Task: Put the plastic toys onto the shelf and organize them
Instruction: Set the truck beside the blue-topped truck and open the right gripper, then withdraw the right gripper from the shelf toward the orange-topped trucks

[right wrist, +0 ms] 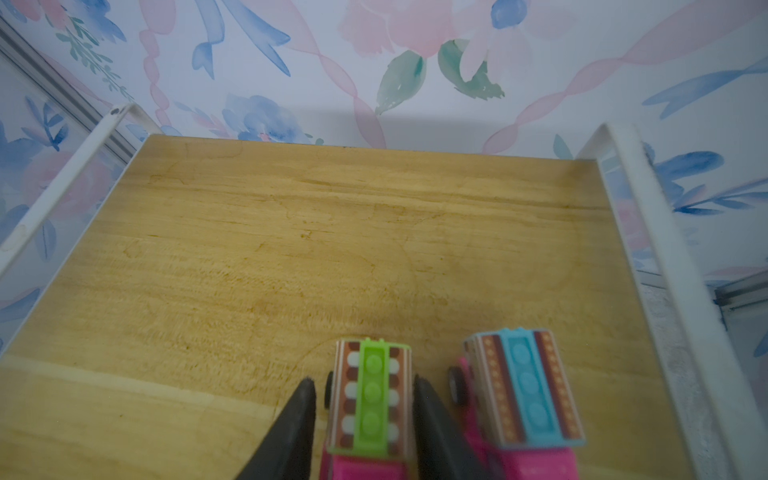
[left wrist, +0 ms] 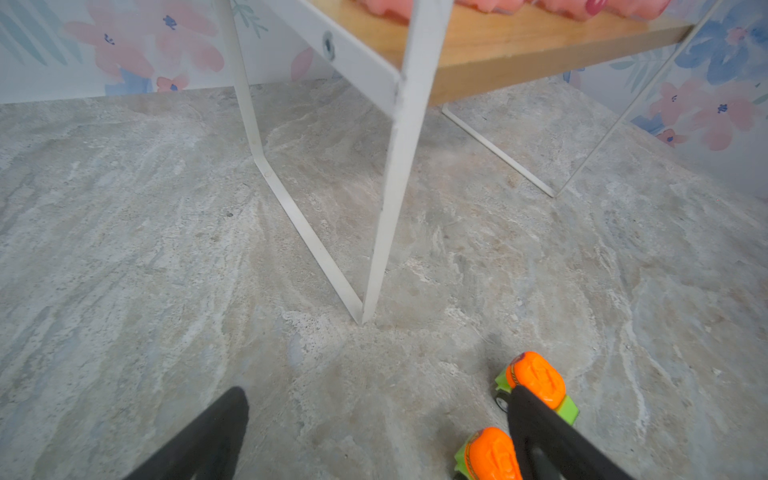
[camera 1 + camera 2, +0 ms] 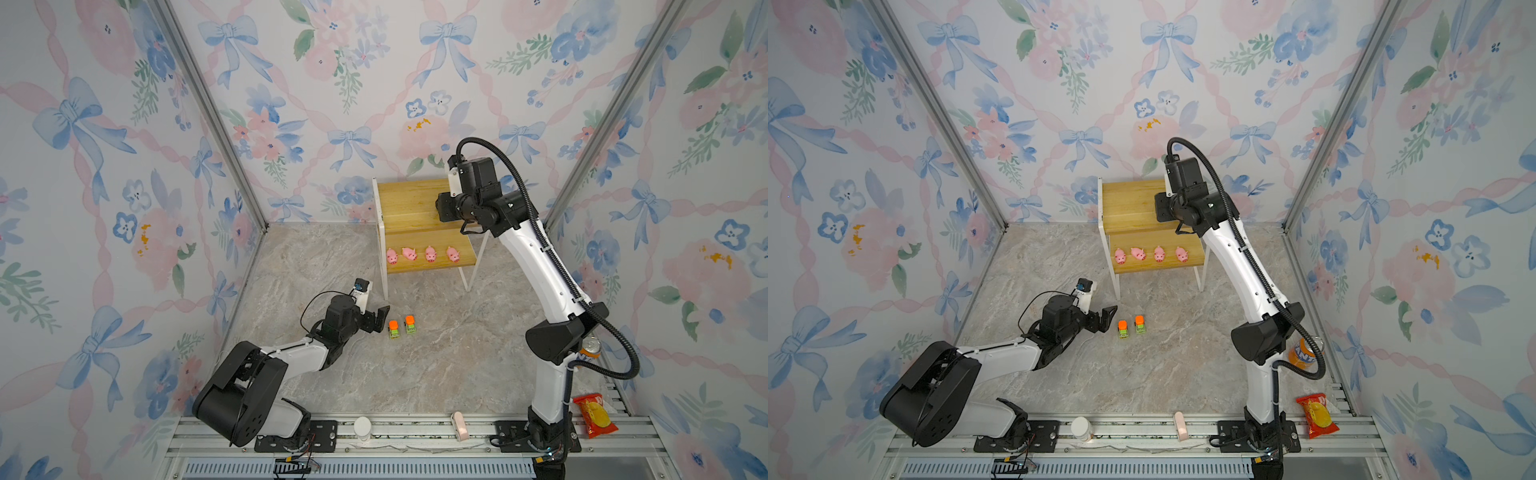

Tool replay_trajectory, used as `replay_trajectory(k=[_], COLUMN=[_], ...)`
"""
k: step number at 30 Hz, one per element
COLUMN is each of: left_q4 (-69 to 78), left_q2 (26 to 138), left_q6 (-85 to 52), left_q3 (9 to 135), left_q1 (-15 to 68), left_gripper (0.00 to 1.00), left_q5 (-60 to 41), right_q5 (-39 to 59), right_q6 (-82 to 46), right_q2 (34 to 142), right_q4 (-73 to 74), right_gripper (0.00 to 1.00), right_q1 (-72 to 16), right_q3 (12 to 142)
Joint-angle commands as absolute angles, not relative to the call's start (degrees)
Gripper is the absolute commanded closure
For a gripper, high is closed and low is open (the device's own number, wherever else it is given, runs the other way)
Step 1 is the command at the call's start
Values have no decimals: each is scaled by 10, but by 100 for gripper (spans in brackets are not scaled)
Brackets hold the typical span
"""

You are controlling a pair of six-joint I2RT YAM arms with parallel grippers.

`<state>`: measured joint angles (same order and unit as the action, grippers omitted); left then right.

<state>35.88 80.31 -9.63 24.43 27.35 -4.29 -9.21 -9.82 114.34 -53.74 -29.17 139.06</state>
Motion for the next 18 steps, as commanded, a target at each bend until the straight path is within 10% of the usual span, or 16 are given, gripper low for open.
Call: replay_trajectory(k=[1, 18], left_q4=[359, 359], left_q2=[800, 800], left_q6=[-91, -93], left_q3=[239, 240], left_q1=[274, 274], left_gripper=[2, 2], left_q5=[-37, -44], right_q5=[-89, -168], right_q6=[-96, -48], right_q2=[1139, 929], right_q4=[-537, -529], right_gripper=[57, 40], right_q1=[-285, -339], right_q3=[1405, 1243])
